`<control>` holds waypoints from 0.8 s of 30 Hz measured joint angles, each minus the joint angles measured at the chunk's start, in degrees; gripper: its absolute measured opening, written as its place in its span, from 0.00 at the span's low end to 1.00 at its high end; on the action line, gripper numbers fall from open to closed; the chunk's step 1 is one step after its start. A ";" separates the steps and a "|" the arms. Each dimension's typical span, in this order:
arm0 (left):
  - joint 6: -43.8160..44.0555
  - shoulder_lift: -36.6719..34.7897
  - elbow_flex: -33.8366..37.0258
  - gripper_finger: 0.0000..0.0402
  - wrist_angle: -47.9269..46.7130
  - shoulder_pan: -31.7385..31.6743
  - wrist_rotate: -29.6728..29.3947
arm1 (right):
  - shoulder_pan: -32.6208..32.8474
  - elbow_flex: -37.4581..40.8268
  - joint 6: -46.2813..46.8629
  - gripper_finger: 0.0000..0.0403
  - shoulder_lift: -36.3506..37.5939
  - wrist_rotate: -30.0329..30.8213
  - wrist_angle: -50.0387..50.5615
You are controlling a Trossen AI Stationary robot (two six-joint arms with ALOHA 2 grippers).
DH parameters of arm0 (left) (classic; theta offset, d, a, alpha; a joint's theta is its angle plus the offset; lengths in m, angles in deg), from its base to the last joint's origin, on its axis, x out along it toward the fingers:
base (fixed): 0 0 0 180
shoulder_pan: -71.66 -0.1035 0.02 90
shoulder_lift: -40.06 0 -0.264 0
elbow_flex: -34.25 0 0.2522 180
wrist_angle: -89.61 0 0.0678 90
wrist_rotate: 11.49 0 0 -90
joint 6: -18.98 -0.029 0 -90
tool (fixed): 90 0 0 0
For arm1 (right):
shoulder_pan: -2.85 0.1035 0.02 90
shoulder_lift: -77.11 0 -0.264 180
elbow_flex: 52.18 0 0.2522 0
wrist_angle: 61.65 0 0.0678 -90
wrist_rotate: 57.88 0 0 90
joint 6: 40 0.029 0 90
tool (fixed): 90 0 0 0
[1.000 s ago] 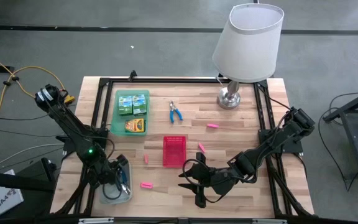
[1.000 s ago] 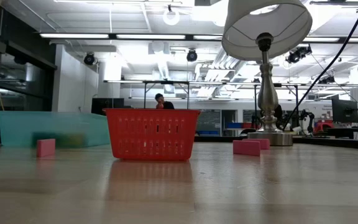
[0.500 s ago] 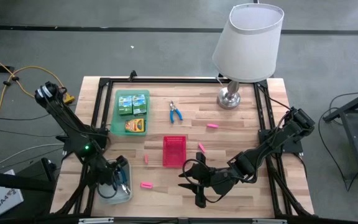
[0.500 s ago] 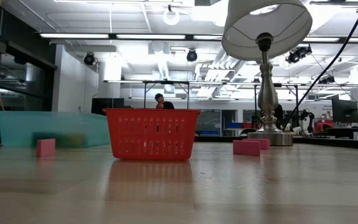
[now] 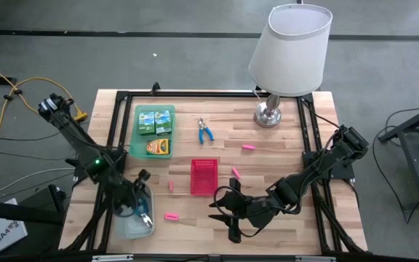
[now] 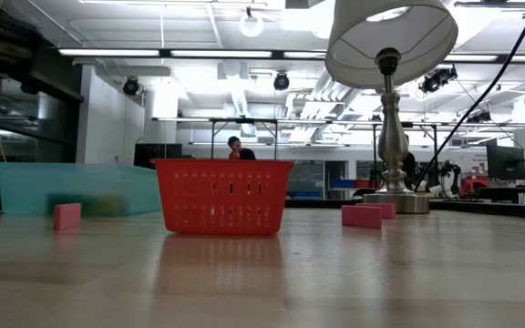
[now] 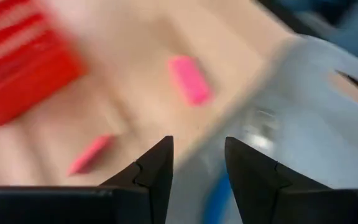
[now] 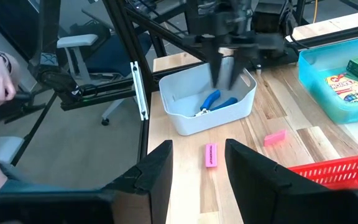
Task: Pick & Place School Supplies
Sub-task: Put the blue hole puncher into the grey bin
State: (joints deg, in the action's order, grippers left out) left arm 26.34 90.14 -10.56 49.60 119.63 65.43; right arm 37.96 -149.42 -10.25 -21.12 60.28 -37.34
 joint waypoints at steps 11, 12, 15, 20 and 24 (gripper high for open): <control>9.07 -0.11 -0.39 0.34 7.03 -9.39 -9.31 | -2.35 -0.02 3.36 0.34 0.00 0.48 4.30; 8.98 -0.11 -0.76 0.34 7.18 -9.71 -9.77 | -2.70 -0.02 3.96 0.34 0.00 0.48 5.29; 6.50 -0.14 -2.07 0.34 7.26 -10.13 -12.34 | -3.97 -0.02 5.24 0.34 0.00 0.48 8.24; 4.69 -0.17 -3.96 0.34 7.29 -10.34 -19.16 | -6.90 -0.02 6.03 0.34 0.00 0.46 11.39; 6.26 -0.17 -4.52 0.34 7.52 -10.90 -22.47 | -10.07 -0.02 6.03 0.34 0.00 0.45 13.90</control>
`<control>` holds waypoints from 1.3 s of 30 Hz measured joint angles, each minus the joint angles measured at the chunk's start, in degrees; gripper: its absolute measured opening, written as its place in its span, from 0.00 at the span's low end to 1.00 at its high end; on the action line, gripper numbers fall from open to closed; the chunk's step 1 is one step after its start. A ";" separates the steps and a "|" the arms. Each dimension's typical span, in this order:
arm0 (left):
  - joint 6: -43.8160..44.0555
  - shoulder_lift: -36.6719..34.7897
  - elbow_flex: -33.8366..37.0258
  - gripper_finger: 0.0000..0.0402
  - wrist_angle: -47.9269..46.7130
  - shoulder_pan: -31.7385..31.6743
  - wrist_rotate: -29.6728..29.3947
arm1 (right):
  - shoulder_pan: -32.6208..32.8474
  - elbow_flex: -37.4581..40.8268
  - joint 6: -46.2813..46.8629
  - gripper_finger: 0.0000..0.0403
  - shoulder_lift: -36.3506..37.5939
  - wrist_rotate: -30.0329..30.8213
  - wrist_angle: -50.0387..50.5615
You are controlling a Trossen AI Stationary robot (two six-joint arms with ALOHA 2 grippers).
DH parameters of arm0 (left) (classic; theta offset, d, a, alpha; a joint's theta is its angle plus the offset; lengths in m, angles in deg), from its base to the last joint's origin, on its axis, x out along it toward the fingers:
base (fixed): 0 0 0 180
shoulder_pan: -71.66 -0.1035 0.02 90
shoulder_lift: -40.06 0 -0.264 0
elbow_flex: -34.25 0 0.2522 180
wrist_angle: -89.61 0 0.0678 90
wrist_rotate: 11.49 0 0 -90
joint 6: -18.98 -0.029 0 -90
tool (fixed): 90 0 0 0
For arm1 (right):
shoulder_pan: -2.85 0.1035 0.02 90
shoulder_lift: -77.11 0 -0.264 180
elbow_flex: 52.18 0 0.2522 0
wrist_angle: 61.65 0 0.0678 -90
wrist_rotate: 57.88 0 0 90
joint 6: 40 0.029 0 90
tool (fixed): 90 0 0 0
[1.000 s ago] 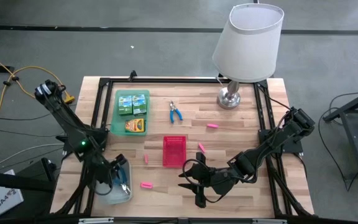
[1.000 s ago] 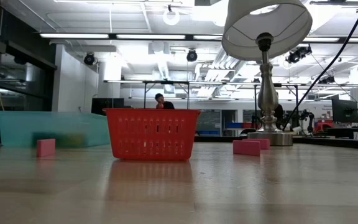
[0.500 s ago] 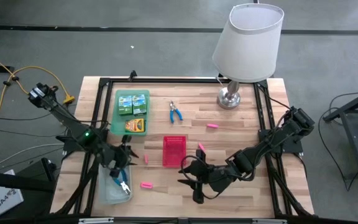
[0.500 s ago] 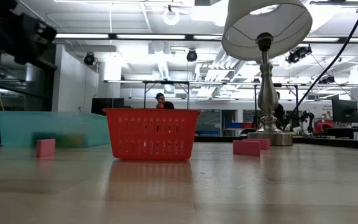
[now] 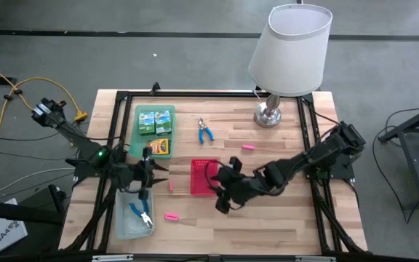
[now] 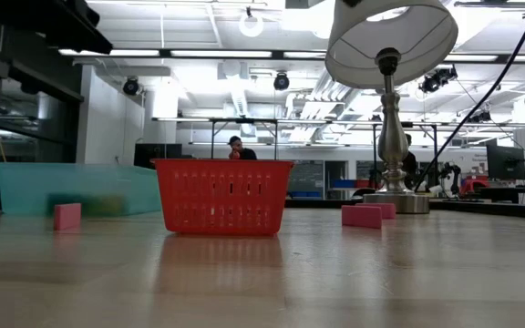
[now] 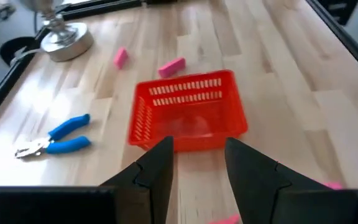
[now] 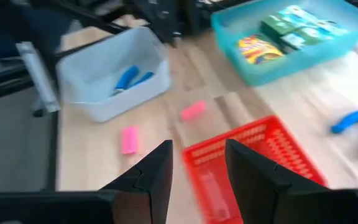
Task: Pick & Place School Supplies
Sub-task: Put the blue hole puncher into the grey bin
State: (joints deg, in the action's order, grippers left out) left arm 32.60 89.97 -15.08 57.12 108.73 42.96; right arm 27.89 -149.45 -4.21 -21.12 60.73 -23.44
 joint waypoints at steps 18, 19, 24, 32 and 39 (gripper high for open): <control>3.59 0.03 0.00 0.34 0.16 -0.64 -0.79 | -19.32 1.71 0.03 0.34 -4.76 -0.16 6.50; 3.59 0.07 0.00 0.34 0.17 -0.64 -0.79 | -20.22 1.72 0.01 0.34 -5.42 0.00 5.13; 3.59 0.11 0.00 0.34 0.81 -0.64 -0.77 | -23.03 1.94 -0.09 0.34 -9.47 -0.61 2.31; 3.59 0.13 0.02 0.34 1.78 -0.64 -0.77 | -26.02 1.92 1.49 0.34 -14.58 -1.01 0.33; 3.58 0.17 0.00 0.34 2.40 -0.84 -0.76 | -27.12 2.26 2.50 0.34 -17.03 -2.03 2.70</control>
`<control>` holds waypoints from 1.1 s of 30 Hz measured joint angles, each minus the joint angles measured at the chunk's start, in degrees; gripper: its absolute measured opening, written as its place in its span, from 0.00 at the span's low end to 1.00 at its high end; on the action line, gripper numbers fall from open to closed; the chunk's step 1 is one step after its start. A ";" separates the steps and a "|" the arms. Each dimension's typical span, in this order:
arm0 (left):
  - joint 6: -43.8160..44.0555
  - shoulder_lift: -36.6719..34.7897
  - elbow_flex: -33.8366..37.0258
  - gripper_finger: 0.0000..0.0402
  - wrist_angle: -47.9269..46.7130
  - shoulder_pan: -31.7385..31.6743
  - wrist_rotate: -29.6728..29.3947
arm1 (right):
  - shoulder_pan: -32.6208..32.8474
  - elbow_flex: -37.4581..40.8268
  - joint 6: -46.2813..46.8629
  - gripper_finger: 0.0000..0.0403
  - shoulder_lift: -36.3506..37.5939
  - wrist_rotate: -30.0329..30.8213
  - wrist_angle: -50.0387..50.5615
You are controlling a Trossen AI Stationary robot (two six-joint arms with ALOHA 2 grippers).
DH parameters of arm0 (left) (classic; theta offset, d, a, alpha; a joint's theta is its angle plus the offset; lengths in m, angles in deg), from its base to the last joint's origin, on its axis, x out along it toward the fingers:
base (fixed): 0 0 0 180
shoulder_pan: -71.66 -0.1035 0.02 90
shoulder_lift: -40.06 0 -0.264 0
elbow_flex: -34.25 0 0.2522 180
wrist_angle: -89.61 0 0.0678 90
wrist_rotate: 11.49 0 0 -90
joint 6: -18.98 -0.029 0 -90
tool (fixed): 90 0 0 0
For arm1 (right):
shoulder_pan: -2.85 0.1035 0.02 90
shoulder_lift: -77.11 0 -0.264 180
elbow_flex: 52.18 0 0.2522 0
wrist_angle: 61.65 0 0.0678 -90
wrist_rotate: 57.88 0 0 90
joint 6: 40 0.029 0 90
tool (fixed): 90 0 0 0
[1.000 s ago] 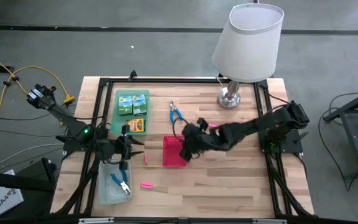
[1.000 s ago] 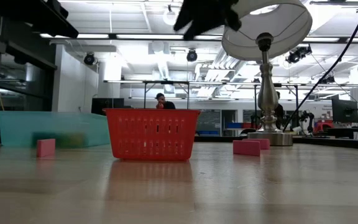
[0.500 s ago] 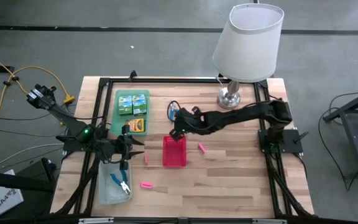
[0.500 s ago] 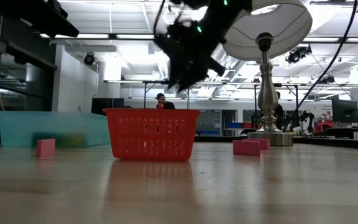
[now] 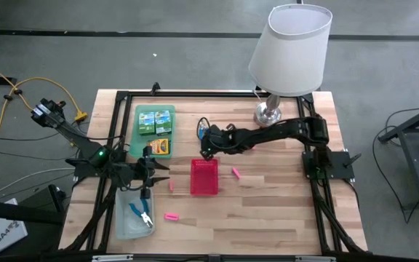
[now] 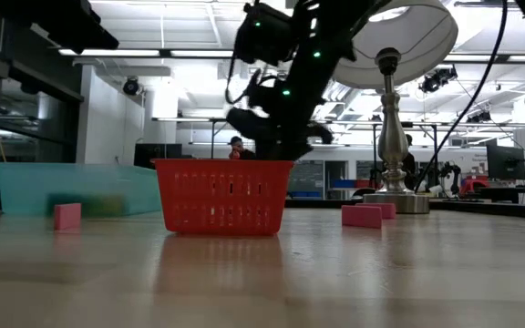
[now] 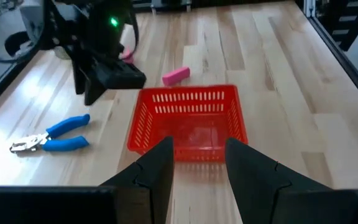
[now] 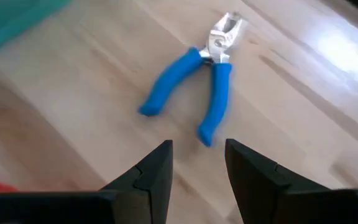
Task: Pick & Place School Supplies
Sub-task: Put the blue hole puncher into the grey bin
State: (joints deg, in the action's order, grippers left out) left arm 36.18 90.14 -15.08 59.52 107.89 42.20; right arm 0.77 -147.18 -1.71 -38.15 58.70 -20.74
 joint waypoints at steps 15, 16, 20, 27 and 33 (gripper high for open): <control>-0.03 0.00 0.00 0.34 0.12 -0.13 0.04 | -1.56 -0.23 -0.51 0.34 -1.64 0.54 -1.10; -0.03 0.00 0.00 0.34 0.13 -0.13 0.03 | -1.54 -0.23 -1.09 0.34 -1.64 0.54 -1.07; -0.06 0.00 0.00 0.34 0.12 -0.13 0.02 | -1.56 -0.23 -4.93 0.34 -1.64 0.44 -1.27; -0.14 0.00 0.00 0.34 0.10 -0.13 0.04 | -2.12 -0.23 -4.82 0.34 -1.64 -0.14 -1.28; -0.14 0.00 0.00 0.34 0.10 -0.13 0.04 | -5.15 -0.23 4.06 0.34 -1.64 -11.03 -1.26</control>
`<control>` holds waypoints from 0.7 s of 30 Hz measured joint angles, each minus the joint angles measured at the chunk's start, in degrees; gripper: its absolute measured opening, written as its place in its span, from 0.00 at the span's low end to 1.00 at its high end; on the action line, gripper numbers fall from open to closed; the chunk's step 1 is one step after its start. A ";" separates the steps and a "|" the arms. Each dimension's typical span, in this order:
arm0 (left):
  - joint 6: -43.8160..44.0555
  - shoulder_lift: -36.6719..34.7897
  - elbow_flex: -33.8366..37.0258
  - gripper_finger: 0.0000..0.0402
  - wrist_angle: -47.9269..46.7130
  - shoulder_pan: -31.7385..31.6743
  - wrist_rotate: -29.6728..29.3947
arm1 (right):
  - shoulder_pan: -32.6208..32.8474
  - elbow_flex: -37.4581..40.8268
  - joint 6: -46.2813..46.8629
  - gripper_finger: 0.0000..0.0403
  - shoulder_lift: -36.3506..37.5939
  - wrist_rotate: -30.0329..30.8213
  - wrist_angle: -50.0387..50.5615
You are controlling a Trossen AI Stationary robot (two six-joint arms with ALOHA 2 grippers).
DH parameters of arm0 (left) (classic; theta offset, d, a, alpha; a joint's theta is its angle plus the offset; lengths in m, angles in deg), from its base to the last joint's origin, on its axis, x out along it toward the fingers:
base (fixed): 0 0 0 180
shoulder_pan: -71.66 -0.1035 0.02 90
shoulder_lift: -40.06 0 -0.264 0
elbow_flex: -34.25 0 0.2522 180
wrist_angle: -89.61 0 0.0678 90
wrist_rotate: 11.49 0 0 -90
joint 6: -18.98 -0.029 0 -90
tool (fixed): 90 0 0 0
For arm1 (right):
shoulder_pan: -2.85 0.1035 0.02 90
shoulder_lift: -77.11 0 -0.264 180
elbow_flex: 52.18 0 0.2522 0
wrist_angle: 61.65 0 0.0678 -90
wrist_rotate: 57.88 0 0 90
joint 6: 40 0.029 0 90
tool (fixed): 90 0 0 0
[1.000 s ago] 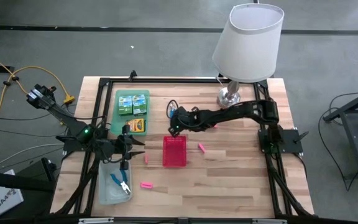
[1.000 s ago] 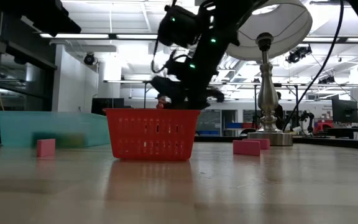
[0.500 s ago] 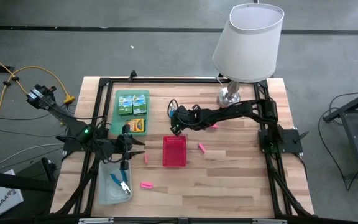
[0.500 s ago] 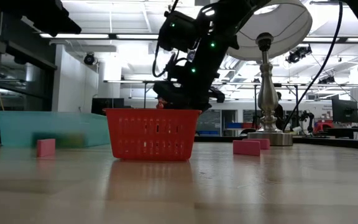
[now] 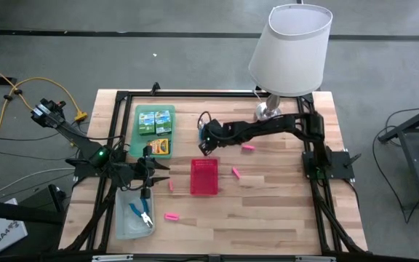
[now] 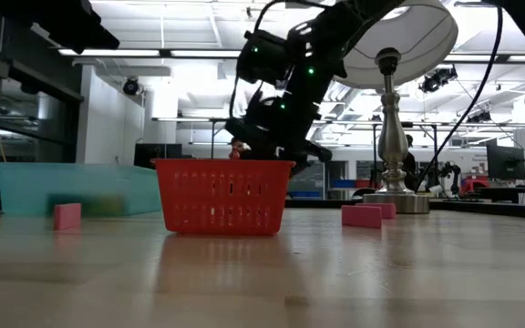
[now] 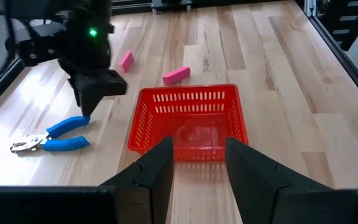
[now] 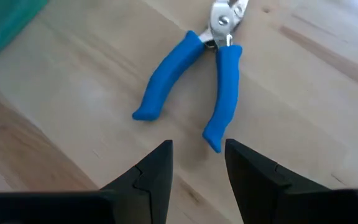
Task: Pick & Place School Supplies
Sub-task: Put the blue hole puncher into the grey bin
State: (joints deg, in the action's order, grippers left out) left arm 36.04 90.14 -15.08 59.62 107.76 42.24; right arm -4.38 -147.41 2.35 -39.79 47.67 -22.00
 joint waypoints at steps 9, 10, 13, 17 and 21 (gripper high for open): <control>0.04 0.00 0.00 0.34 0.00 0.00 0.00 | -2.56 0.00 1.44 0.34 0.00 -2.37 0.00; 0.04 0.00 0.02 0.34 0.00 0.00 0.00 | -2.72 0.00 1.57 0.34 0.00 -2.49 0.00; 0.08 0.00 0.00 0.34 0.00 0.00 0.00 | -3.06 0.00 1.59 0.34 0.00 -3.13 0.00; 0.09 0.00 0.02 0.34 0.00 0.00 0.00 | -2.93 0.00 1.53 0.34 0.02 -2.70 -0.01; 0.09 0.00 0.02 0.34 0.00 0.00 0.00 | -2.91 0.00 1.39 0.34 0.02 -1.65 -0.59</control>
State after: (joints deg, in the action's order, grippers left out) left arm 36.12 90.14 -15.06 59.62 107.76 42.24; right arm -7.29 -147.41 3.74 -39.77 46.02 -22.58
